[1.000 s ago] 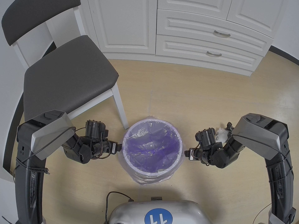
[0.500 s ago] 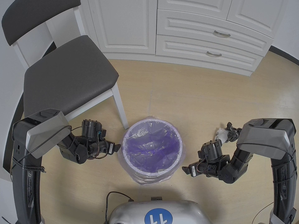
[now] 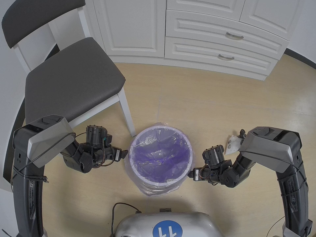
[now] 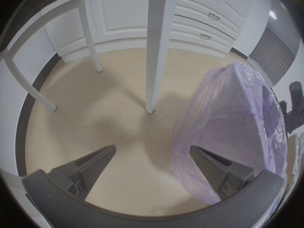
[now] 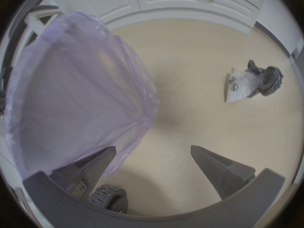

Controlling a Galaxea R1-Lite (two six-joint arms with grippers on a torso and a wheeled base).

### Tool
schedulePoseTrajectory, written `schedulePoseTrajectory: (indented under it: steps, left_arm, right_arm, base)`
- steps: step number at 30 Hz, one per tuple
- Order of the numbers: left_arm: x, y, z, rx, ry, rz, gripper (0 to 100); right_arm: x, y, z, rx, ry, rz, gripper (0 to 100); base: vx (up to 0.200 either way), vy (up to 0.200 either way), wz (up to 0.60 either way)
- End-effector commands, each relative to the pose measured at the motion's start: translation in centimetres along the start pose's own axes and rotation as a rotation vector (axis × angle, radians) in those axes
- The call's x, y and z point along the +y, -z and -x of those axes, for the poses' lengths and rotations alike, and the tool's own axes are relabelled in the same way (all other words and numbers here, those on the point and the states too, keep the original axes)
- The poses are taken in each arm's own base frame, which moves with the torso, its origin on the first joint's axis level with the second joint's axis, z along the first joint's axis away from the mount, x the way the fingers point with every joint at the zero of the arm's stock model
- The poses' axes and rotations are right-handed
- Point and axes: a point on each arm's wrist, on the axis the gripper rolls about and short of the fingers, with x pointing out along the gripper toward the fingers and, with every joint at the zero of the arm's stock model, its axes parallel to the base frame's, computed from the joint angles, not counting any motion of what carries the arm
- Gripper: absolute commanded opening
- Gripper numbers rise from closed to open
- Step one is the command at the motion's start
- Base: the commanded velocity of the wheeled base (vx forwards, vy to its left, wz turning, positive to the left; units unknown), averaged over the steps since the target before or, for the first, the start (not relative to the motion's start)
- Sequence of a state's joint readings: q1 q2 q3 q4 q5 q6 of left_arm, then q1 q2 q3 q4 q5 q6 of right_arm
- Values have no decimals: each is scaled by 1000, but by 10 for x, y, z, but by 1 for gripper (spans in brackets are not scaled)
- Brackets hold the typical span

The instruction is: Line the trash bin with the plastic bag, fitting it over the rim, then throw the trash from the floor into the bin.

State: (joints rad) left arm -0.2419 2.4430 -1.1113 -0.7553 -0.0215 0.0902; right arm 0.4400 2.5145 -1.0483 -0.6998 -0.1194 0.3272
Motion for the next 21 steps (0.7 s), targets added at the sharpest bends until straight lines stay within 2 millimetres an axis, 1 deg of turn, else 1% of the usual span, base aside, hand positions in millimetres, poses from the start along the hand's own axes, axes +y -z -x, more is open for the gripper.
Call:
schedulePoseTrajectory:
  steps: [1, 5, 7, 11, 16, 21]
  left_arm:
    - [0, 3, -3, -7, 0, 1, 100]
    - [0, 2, -3, -10, -2, 2, 100]
    - [-1, 3, -4, -9, -1, 2, 100]
    - [-1, 2, -5, -12, -2, 5, 100]
    - [-1, 3, -6, -10, -2, 5, 100]
    - [-1, 3, -6, -12, -2, 5, 100]
  right_arm:
    - [-1, -23, -21, 24, 42, -129, 100]
    - [-4, -37, -31, 49, 80, -228, 100]
    - [-8, -44, -35, 42, 99, -256, 100]
    - [-8, -55, -44, 9, 143, -316, 100]
    - [-7, -61, -48, -5, 157, -355, 100]
    - [-12, -66, -51, -12, 167, -367, 100]
  base:
    - [0, 0, 0]
    - [0, 0, 0]
    - [0, 0, 0]
    - [0, 0, 0]
    - [0, 0, 0]
    - [0, 0, 0]
